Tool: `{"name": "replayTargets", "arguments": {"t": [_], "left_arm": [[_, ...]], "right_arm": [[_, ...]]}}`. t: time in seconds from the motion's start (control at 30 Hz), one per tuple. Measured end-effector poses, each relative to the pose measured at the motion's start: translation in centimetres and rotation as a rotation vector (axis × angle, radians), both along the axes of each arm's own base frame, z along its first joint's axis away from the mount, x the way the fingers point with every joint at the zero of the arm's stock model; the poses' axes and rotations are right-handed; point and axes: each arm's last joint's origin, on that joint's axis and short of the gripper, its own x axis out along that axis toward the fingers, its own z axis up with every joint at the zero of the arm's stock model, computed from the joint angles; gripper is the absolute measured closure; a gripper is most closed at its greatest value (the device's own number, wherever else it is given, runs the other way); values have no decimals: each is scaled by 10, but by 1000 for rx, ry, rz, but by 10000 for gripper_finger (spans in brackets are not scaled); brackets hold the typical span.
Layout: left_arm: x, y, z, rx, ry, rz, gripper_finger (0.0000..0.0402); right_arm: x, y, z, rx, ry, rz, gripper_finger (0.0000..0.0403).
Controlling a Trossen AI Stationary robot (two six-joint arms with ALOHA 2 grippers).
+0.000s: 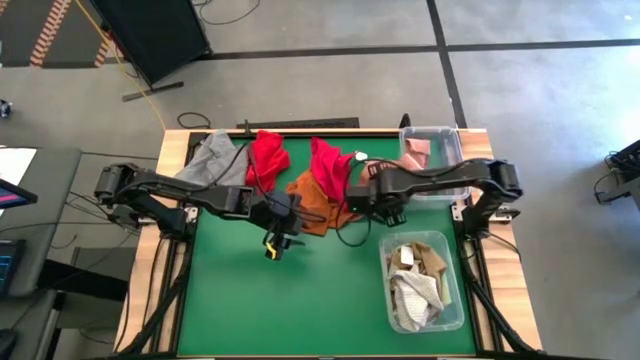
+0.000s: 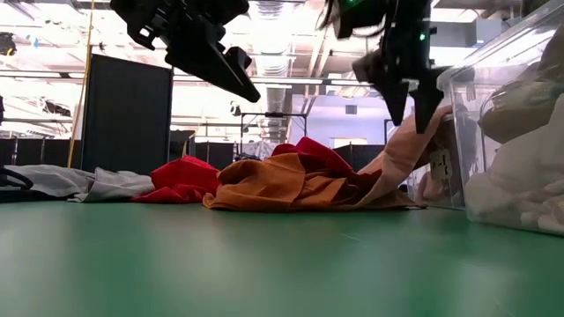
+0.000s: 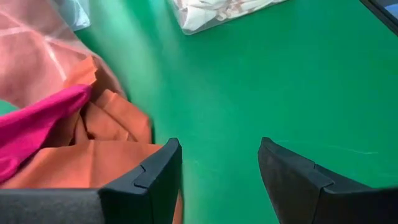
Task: Sort towels by color in basket
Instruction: Put the brown patterned towel into the top transparent bin
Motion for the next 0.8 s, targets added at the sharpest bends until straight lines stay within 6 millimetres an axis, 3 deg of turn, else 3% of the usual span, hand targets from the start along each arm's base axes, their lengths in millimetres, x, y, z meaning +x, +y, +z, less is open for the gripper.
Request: {"name": "replayTargets", "arguments": {"t": [0.27,0.5,0.63,0.8], "left_arm": [[0,-4,0,8,-1,-20,199],[0,-5,0,9,-1,-23,199],[0,-5,0,9,-1,-24,199],[0,-5,0,9,-1,-24,199]], "right_arm": [[7,-20,-23,-15,118,-59,119],[5,-31,-24,-185,169,-80,136],[4,-35,-24,-187,160,-101,200],[3,-37,-25,-131,149,-137,357]]}}
